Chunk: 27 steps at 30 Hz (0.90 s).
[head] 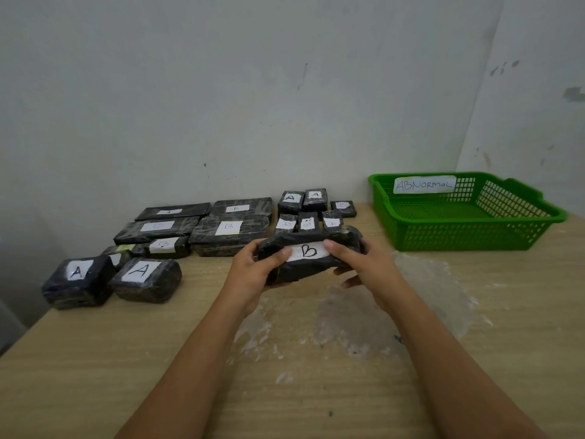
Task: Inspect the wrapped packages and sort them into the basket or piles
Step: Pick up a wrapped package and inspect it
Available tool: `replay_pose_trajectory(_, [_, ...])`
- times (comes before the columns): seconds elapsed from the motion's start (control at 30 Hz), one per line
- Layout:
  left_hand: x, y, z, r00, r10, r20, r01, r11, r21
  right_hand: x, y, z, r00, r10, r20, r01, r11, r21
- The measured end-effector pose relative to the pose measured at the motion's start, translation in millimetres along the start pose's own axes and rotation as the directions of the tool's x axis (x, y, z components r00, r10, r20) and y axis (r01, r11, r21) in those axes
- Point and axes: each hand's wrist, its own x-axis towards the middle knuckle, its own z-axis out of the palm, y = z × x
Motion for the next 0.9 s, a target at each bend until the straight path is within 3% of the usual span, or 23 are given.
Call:
replay_pose_trajectory(0.27, [-4,8,-5,0.998,0.032,0.057,-0.039,0.992,0.118,3,0,-7,0.996,-0.084,0.021,0.085,0.992,-0.095])
replay_pose_trajectory(0.47, [-5,0,-1,0.964,0.267,-0.005,-0.250,0.910,0.330,-3,0,5,0.990,-0.121,0.067,0.128,0.985,-0.115])
replay_pose_trajectory(0.63, [-3,-8,4,0.962,0.272,-0.026,-0.243,0.893,0.378,-2,3,11,0.977,-0.204,-0.058,0.200,0.977,-0.072])
replay_pose_trajectory(0.9, [-6,-9,7,0.975,0.221,-0.001,-0.210,0.925,0.318,3,13,13,0.953,-0.281,-0.116,0.269,0.957,-0.106])
